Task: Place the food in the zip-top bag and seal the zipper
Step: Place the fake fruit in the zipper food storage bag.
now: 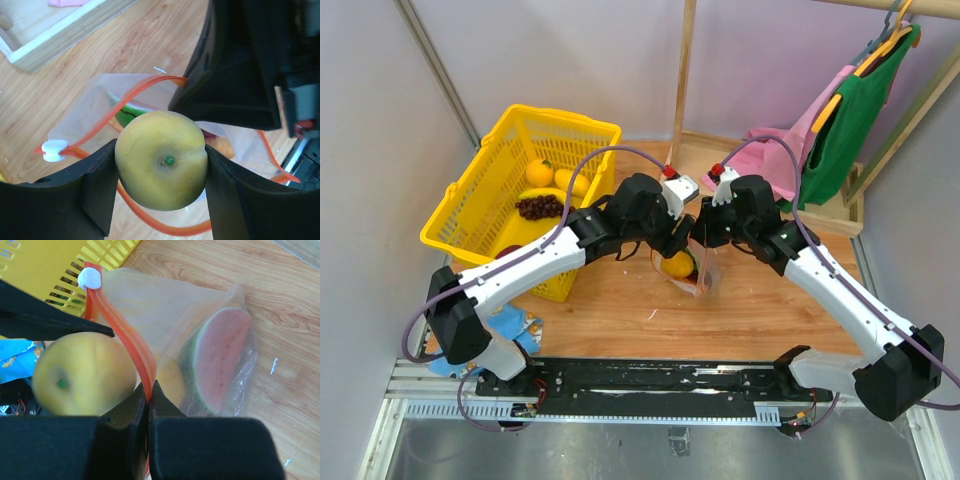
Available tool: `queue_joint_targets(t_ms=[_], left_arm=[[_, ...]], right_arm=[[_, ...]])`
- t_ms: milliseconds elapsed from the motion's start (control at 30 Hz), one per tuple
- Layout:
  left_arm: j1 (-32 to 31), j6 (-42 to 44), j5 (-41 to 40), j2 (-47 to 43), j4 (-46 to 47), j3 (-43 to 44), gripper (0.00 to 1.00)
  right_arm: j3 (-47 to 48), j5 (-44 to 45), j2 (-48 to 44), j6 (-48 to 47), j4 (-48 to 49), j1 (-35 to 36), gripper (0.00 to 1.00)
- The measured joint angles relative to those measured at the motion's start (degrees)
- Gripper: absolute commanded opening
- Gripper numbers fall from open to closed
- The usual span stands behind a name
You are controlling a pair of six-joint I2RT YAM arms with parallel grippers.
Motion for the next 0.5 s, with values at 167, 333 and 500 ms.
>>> queue_joint_targets(t_ms=[167,333,500], left_arm=[[0.0,0.0,-2.6,3.0,0.9,-0.3,0.45],[0.0,-0.7,-6.3,4.5,2.8,-1.6,0.58],[-0.2,-1.4,-11.0,5.3,4.8,-2.3,0.71]], right_arm=[[0.0,0.1,-0.3,0.0,-0.3,0.0,0.02],[0.0,0.0,-0.3,0.1,-0.4,0.0,0.02],[0.0,-0.5,-0.3,0.1,-0.4,0.0,0.02]])
